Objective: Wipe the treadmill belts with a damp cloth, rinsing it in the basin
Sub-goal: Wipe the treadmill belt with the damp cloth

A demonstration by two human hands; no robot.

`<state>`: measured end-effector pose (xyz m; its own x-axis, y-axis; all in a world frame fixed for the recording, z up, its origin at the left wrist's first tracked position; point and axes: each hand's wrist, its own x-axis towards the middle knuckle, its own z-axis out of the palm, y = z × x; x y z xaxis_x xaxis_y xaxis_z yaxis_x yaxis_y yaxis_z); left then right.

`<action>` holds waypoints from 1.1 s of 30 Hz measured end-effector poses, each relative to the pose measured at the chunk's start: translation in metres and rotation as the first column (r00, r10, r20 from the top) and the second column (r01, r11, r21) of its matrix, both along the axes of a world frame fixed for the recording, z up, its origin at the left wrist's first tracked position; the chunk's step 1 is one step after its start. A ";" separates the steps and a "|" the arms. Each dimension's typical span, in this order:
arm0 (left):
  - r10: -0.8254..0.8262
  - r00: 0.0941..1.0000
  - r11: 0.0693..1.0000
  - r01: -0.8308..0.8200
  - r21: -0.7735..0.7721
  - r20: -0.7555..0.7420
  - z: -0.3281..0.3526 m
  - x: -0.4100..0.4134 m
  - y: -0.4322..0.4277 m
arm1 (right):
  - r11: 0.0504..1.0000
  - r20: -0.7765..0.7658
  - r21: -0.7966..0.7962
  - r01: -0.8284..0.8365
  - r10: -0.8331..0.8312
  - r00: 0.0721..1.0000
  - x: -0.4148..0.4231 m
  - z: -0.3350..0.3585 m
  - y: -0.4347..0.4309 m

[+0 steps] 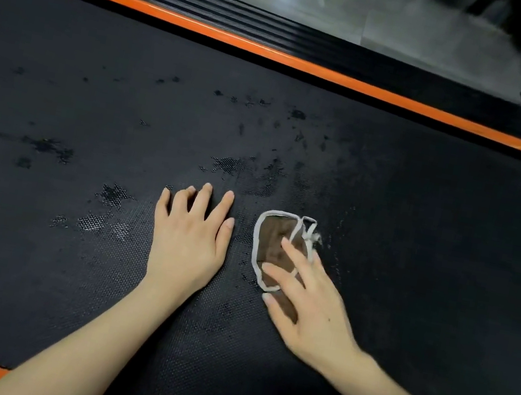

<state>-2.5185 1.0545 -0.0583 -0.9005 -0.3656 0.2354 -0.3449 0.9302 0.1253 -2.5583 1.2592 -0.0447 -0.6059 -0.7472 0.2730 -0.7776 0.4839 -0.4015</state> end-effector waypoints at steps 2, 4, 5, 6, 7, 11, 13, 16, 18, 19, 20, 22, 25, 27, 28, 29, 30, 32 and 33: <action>-0.004 1.000 1.000 0.004 -0.005 0.009 0.000 0.002 0.001 | 0.999 -0.039 0.003 -0.046 0.046 0.998 -0.023 0.000 -0.003; -0.006 1.000 1.000 0.006 -0.007 0.018 0.000 0.002 0.000 | 0.997 -0.072 0.040 0.070 -0.067 0.995 -0.073 0.004 -0.026; -0.007 1.000 1.000 0.007 -0.003 0.025 0.001 0.002 -0.001 | 0.982 -0.072 0.072 0.173 -0.168 0.983 -0.099 0.006 -0.038; -0.008 1.000 1.000 0.008 0.004 0.029 0.000 0.002 -0.001 | 0.954 -0.075 0.122 0.273 -0.266 0.961 -0.121 0.006 -0.048; -0.011 1.000 1.000 0.010 0.011 0.025 0.000 0.002 -0.001 | 0.923 -0.092 0.173 0.344 -0.333 0.939 -0.139 0.006 -0.057; -0.022 1.000 0.999 0.022 0.034 -0.002 0.002 0.001 -0.003 | 0.900 -0.326 0.326 0.289 -0.180 0.928 -0.156 0.016 -0.061; -0.019 1.000 0.999 0.019 0.032 0.002 0.002 0.001 -0.003 | 0.906 -0.358 0.375 0.198 -0.056 0.932 -0.162 0.023 -0.056; -0.012 1.000 0.999 0.013 0.029 -0.019 0.007 -0.003 -0.003 | 0.942 -0.160 0.320 0.101 -0.051 0.986 -0.170 0.022 -0.061; 0.013 0.997 0.999 -0.010 0.042 -0.073 0.017 -0.014 -0.008 | 0.979 -0.001 0.157 0.130 -0.131 0.991 -0.168 0.013 -0.064; 0.024 0.995 0.999 -0.020 0.048 -0.094 0.021 -0.024 -0.012 | 0.986 0.001 0.097 0.138 -0.139 0.990 -0.167 0.008 -0.063; 0.022 0.995 0.999 -0.018 0.043 -0.100 0.025 -0.036 -0.016 | 0.990 -0.014 0.062 0.127 -0.127 0.992 -0.166 0.004 -0.062; -0.020 0.998 0.999 0.022 0.029 -0.056 0.027 -0.062 -0.026 | 0.993 -0.050 0.030 0.112 -0.110 0.993 -0.169 0.004 -0.061; -0.069 0.992 0.996 0.062 0.063 0.104 0.021 -0.090 -0.033 | 0.954 -0.137 -0.001 0.299 -0.296 0.945 -0.195 0.003 -0.058; -0.065 0.983 0.997 0.056 0.058 0.173 0.009 -0.096 -0.036 | 0.865 -0.152 0.001 0.501 -0.495 0.855 -0.223 -0.002 -0.054; -0.056 0.985 0.998 0.049 0.049 0.162 0.003 -0.096 -0.036 | 0.816 -0.125 0.023 0.578 -0.571 0.811 -0.235 -0.005 -0.054; -0.050 0.988 0.998 0.044 0.043 0.149 0.001 -0.096 -0.037 | 0.776 -0.099 0.040 0.629 -0.623 0.776 -0.244 -0.007 -0.057; -0.048 0.989 0.998 0.043 0.041 0.139 0.000 -0.096 -0.036 | 0.749 -0.075 0.053 0.660 -0.656 0.751 -0.248 -0.008 -0.062; -0.053 0.988 0.998 0.048 0.033 0.144 0.000 -0.096 -0.034 | 0.750 -0.034 0.055 0.659 -0.658 0.752 -0.234 -0.001 -0.072; -0.054 0.988 0.998 0.050 0.031 0.147 0.000 -0.096 -0.034 | 0.792 -0.036 0.027 0.610 -0.609 0.792 -0.219 0.001 -0.075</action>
